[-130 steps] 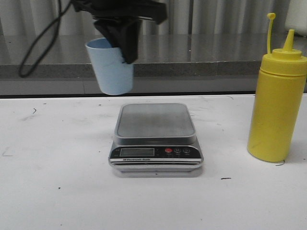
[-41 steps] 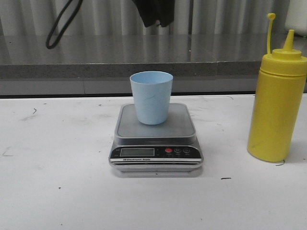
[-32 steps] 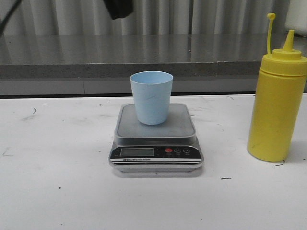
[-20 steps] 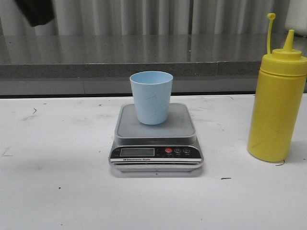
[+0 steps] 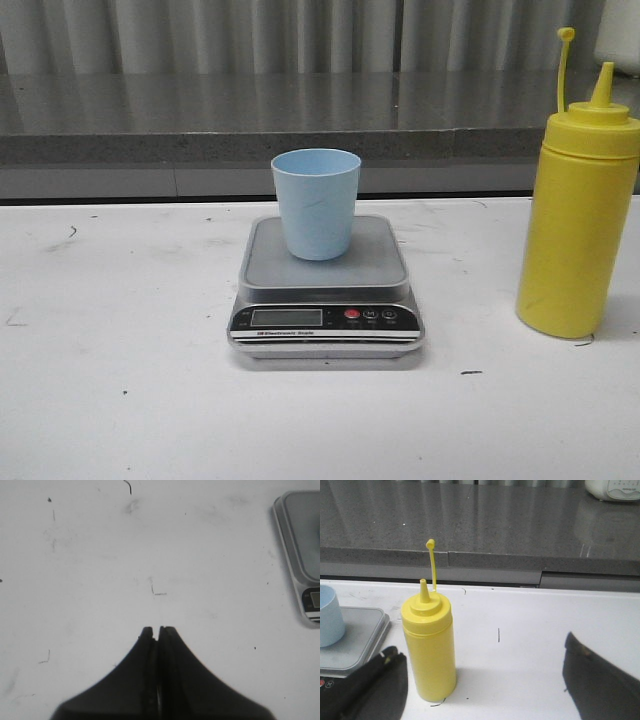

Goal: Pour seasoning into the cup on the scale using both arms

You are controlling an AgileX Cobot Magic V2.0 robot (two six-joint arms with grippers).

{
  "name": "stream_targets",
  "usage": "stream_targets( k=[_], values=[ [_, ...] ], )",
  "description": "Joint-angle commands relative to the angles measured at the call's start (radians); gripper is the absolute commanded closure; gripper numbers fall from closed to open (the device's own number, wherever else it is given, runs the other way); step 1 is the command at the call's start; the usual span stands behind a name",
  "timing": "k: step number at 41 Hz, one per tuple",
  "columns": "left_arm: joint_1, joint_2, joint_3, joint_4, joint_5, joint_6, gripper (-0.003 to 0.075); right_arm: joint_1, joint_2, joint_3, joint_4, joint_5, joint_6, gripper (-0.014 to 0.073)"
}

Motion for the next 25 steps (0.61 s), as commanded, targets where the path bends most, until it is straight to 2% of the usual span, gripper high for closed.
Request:
stream_targets(
  k=[1, 15, 25],
  values=[
    [0.003, -0.127, 0.058, -0.016, -0.154, -0.007, 0.074, -0.001, 0.017, -0.028, -0.003, -0.073, 0.0, -0.0048],
    [0.0, -0.577, 0.295, -0.016, -0.315, -0.007, 0.074, -0.001, 0.017, -0.028, -0.003, -0.079, 0.0, -0.0048],
    [0.0, -0.691, 0.32, -0.014, -0.35, -0.007, 0.074, -0.001, 0.019, -0.028, 0.009, -0.138, 0.0, -0.0048]
  ],
)
